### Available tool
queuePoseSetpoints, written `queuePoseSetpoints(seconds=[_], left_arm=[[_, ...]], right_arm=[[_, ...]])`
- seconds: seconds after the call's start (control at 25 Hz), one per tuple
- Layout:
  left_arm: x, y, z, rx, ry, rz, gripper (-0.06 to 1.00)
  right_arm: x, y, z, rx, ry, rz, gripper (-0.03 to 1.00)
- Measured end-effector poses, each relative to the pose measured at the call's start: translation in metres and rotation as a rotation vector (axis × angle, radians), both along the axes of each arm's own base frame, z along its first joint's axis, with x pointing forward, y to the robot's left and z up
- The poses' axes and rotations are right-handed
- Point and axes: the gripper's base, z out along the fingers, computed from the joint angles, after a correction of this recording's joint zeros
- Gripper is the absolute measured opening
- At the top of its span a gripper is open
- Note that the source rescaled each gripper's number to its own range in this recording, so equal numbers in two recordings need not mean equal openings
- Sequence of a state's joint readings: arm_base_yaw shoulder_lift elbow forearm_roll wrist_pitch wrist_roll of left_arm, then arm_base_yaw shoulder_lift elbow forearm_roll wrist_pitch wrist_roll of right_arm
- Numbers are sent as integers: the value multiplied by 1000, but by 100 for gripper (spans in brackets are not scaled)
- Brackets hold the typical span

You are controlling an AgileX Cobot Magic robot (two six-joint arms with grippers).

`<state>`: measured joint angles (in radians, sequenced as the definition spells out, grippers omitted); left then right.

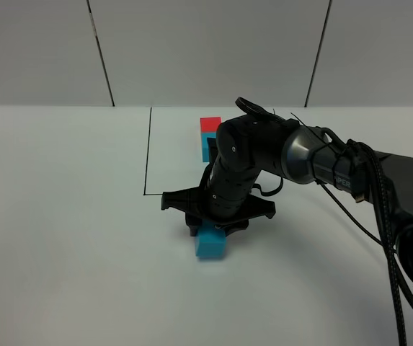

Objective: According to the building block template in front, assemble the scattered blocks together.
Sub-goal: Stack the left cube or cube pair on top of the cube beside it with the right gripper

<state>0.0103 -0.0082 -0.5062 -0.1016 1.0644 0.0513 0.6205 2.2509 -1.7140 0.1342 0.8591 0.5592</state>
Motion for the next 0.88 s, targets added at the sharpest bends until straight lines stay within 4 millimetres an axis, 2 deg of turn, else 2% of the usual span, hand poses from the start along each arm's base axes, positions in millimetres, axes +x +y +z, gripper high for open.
queuePoseSetpoints(seconds=[0.32,0.56,0.88], left_arm=[[0,0,0,0,0,0,62],[0,0,0,0,0,0,62],[0,0,0,0,0,0,62]], right_arm=[[2,-7,-5,-74,-3,-61,1],[0,-4,-21,-112,10,-38,1],[-3,0,-21,-124,-3,34,1]])
